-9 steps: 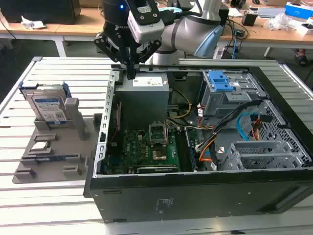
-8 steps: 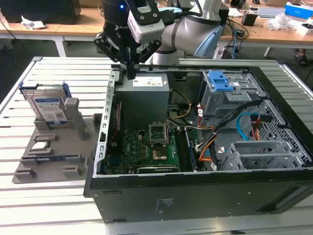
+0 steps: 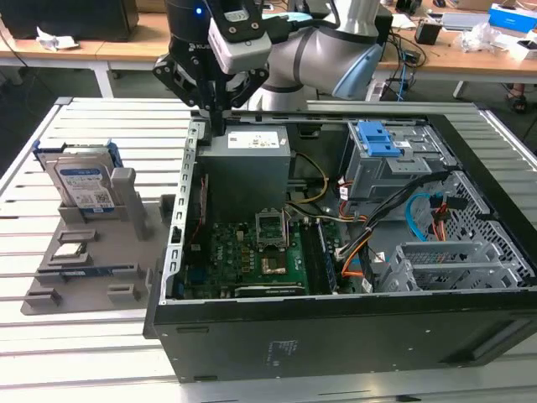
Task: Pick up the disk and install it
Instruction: 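Reach for the disk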
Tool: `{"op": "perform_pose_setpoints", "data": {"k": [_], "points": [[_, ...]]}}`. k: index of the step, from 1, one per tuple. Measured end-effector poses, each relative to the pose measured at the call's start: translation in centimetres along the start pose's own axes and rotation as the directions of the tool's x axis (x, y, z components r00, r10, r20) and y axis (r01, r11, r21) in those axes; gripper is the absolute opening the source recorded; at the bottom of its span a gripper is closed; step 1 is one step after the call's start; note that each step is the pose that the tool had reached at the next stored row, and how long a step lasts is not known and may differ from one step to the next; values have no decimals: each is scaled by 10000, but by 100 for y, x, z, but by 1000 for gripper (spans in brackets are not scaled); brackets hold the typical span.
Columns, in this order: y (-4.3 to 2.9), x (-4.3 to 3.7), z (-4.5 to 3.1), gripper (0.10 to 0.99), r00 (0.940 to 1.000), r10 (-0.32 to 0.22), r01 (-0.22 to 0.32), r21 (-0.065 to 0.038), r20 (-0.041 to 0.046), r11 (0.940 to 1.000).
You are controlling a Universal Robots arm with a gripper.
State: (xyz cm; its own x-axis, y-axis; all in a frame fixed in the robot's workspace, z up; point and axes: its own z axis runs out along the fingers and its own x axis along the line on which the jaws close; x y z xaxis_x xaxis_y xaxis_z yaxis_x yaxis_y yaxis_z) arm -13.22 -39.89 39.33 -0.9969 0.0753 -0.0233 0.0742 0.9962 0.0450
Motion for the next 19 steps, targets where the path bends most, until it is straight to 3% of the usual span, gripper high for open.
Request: {"op": "perform_pose_setpoints", "data": {"k": [4, 8, 19], "points": [[-5, 62, -1, 106, 10000, -1, 1, 0, 0, 10000], [-15, 201, -5, 106, 10000, 0, 0, 0, 0, 10000], [-29, 390, -10, 106, 10000, -1, 1, 0, 0, 10000]]}}
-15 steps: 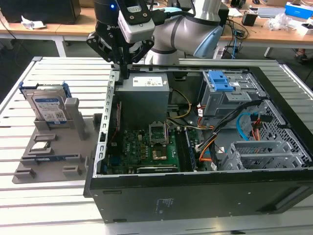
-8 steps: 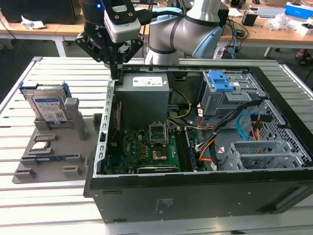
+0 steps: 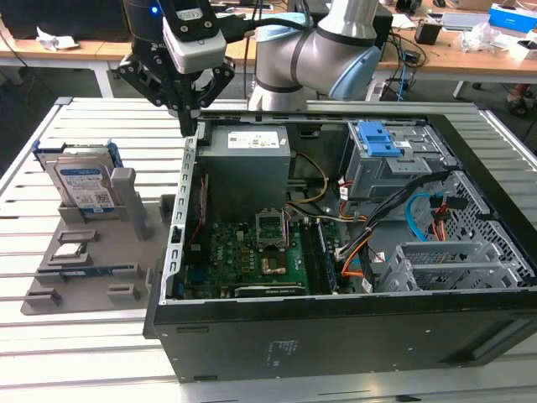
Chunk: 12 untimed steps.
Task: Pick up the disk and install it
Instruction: 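Reach for the disk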
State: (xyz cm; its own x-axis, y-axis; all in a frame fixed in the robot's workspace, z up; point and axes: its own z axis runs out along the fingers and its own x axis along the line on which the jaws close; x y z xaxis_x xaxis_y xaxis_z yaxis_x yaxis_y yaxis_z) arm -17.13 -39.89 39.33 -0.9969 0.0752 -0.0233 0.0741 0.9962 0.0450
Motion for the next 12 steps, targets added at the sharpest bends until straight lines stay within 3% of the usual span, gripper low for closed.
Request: {"op": "perform_pose_setpoints", "data": {"k": [12], "points": [[-17, 236, -6, 106, 10000, 1, -1, 0, 0, 10000]]}}
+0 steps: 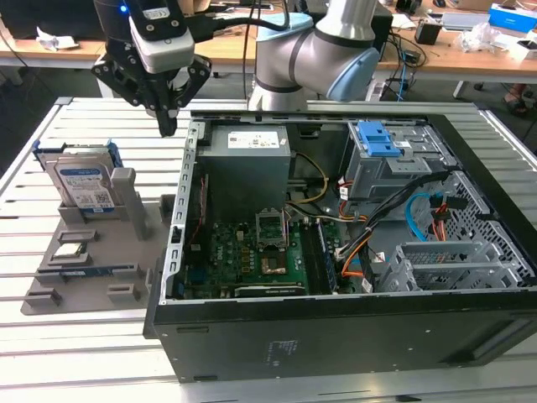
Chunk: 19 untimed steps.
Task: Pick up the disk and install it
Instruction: 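Reach for the disk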
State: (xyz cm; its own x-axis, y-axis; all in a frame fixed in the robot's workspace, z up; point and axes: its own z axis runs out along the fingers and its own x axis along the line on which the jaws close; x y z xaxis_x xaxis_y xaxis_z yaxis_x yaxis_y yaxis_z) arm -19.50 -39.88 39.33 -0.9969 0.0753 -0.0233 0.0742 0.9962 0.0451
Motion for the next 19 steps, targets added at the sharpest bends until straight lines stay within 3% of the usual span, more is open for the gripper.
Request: {"op": "perform_pose_setpoints", "data": {"k": [19], "points": [[-25, 342, -9, 106, 10000, 0, 0, 0, 0, 10000]]}}
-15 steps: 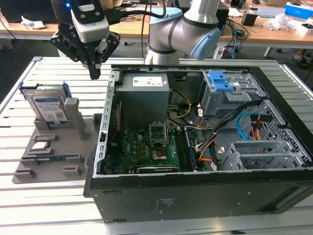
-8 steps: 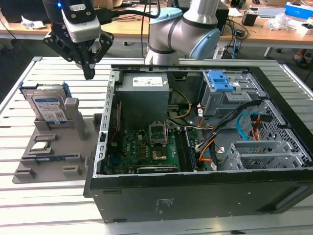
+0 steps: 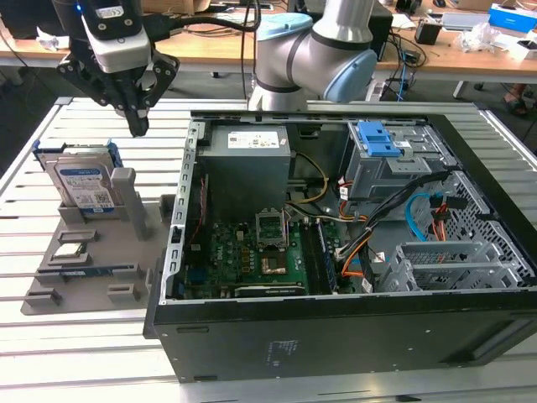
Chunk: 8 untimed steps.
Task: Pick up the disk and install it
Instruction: 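Reach for the disk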
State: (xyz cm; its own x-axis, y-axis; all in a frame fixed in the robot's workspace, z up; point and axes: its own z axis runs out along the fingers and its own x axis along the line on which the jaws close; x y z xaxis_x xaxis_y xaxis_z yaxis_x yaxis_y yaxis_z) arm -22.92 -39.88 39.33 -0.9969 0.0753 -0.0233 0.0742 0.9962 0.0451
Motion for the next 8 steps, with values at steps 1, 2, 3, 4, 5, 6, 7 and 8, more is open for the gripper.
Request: {"op": "perform_pose_setpoints", "data": {"k": [1, 2, 3, 4, 5, 6, 7, 8], "points": [[-2, 31, -1, 106, 10000, 0, 0, 0, 0, 10000], [-4, 50, -2, 106, 10000, 0, 0, 0, 0, 10000], [-5, 60, -2, 106, 10000, 0, 0, 0, 0, 10000], [-6, 76, -2, 106, 10000, 0, 0, 0, 0, 10000], [-7, 91, -3, 106, 10000, 0, 0, 0, 0, 10000], [-7, 100, -3, 106, 10000, 1, -1, 0, 0, 10000], [-8, 109, -3, 106, 10000, 0, 0, 0, -1, 10000], [-9, 119, -3, 106, 10000, -1, 1, 0, 0, 10000]]}}
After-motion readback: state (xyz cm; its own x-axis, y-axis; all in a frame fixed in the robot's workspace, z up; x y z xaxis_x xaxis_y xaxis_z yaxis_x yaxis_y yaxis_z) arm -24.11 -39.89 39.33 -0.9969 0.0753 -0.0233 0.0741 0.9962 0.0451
